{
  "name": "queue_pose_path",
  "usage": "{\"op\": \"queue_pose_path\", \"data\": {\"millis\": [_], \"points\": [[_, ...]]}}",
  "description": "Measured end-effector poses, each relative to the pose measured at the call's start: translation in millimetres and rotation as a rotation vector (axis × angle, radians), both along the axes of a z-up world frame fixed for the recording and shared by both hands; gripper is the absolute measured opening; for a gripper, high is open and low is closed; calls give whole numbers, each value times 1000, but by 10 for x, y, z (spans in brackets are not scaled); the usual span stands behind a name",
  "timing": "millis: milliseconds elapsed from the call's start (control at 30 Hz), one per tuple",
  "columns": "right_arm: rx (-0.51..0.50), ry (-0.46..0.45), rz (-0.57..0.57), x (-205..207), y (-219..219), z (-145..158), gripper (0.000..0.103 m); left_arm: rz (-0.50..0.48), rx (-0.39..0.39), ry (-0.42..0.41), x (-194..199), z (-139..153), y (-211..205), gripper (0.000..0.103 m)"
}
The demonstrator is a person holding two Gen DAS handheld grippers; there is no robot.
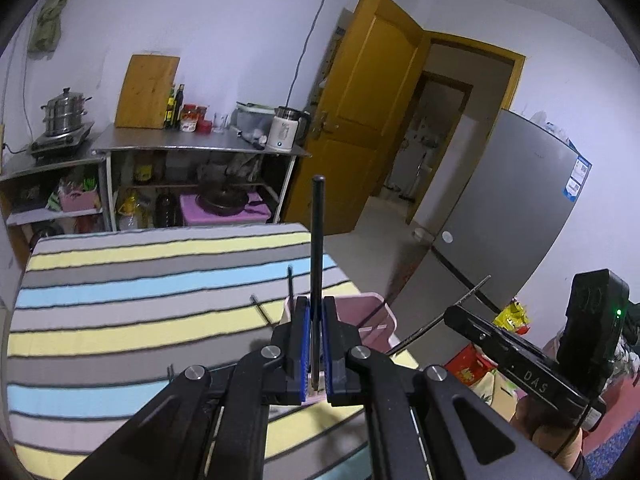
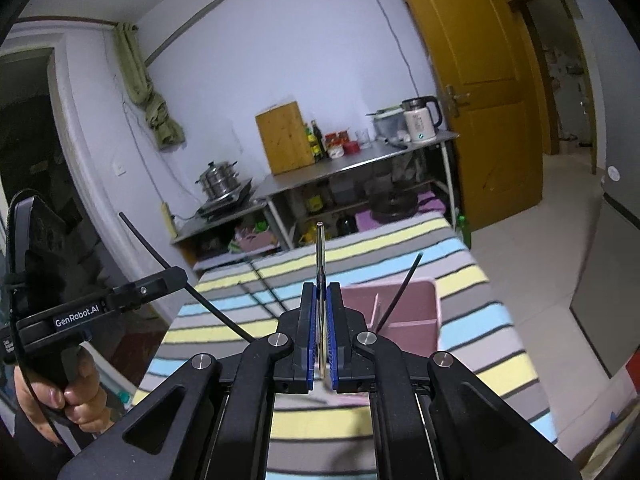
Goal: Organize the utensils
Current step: 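Carry the held chopsticks with both tools and lower them into the pink holder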
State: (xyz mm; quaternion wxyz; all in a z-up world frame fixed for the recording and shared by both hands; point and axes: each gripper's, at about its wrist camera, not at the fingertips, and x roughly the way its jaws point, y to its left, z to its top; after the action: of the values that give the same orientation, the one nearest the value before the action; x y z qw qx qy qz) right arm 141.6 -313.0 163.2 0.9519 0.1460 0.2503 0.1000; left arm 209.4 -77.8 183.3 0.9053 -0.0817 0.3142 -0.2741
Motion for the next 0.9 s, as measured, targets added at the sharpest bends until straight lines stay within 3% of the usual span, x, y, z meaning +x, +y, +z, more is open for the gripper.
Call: {"op": "queue_pose_path", "data": {"millis": [233,567,900], "points": [[-8,-6,-30,138,-90,-10,5,0,5,-1,295,-14,-188,5],[-8,71,-44,344,-112,-377,5,-9,48,69,606,-496,-393,5],[-21,137,-36,482,-40,-666,5,-28,77,112,701,-762,-516,5]]}}
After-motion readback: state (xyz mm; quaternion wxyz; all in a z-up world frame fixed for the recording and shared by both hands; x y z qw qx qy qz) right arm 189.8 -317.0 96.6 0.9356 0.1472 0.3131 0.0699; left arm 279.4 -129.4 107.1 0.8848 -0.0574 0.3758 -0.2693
